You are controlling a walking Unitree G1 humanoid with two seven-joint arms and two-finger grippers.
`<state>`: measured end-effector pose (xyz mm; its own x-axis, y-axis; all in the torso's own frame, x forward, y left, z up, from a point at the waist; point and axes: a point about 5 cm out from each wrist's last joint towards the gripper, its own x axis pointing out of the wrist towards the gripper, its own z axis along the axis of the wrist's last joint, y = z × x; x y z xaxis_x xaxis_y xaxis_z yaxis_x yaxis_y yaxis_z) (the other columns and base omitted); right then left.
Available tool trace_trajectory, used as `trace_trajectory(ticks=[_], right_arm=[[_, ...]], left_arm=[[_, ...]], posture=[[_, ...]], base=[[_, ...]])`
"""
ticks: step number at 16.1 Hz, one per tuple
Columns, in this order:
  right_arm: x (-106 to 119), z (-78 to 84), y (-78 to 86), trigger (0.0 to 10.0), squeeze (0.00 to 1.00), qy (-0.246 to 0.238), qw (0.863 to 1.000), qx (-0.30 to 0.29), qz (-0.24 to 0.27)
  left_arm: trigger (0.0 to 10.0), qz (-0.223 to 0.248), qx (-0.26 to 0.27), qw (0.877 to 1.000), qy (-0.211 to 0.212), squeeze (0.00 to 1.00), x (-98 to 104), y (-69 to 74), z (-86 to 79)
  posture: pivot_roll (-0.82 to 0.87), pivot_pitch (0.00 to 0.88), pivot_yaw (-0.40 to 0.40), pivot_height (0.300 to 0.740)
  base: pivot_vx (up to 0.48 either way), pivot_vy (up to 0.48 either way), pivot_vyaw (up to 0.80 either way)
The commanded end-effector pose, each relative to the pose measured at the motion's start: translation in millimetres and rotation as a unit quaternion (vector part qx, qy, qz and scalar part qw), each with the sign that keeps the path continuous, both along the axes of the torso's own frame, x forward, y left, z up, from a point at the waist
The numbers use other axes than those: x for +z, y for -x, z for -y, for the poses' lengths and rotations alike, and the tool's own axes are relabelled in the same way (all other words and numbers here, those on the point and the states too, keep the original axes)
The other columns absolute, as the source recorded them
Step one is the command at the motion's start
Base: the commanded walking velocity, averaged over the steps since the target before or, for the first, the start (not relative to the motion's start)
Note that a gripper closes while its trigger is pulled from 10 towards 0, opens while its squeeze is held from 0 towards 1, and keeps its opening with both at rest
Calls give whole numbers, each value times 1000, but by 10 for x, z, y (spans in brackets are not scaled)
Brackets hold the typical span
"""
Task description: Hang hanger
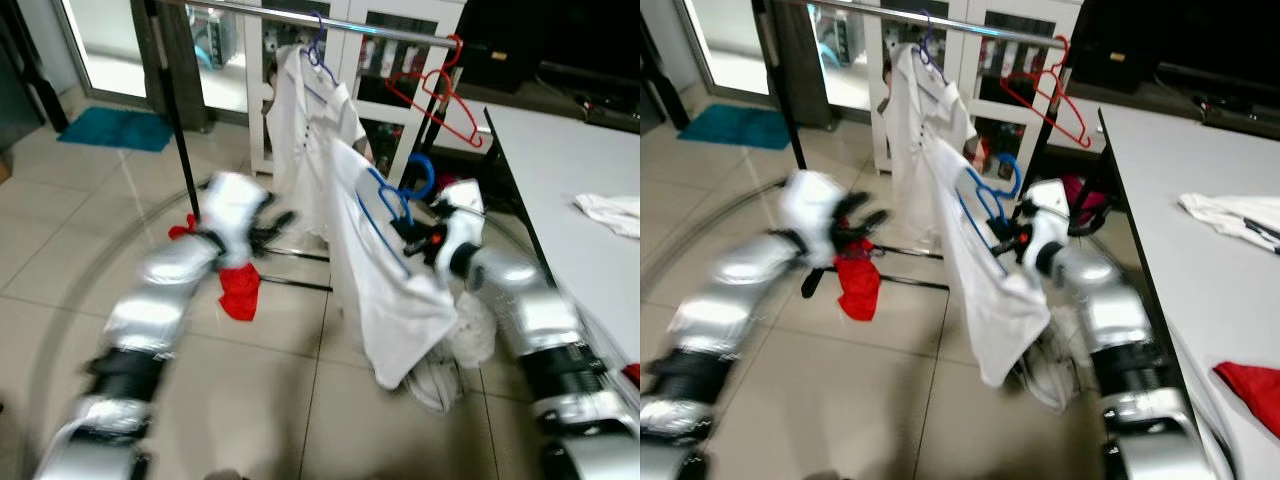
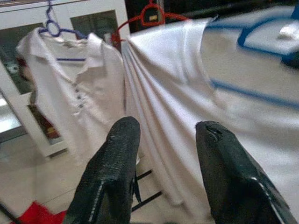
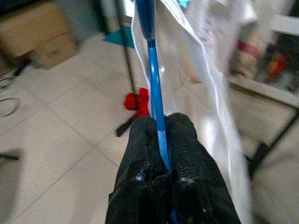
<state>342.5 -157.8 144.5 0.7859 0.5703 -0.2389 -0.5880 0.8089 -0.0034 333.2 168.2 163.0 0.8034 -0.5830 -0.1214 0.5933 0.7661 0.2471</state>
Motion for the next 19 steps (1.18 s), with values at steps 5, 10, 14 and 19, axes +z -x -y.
trace_trajectory(ticks=[5,10,14,19], right_arm=[[353,86,194,10000,0,50,975,215,13],[404,-86,-60,10000,0,-1,997,77,2],[396,-269,-7,10000,0,-49,996,72,-6],[385,-309,14,10000,0,-69,995,65,-14]], left_arm=[[10000,16,-28,998,-61,875,244,272,-603],[10000,-37,-77,996,-7,0,-30,259,-86],[10000,-17,3,999,45,0,-25,1,248],[10000,72,43,995,60,0,149,-119,487]], posture=[[-20,0,-127,740],[-14,0,-131,740],[-32,0,-112,740],[-45,0,-104,740]], base=[[0,0,0],[0,0,0],[0,0,0],[0,0,0]])
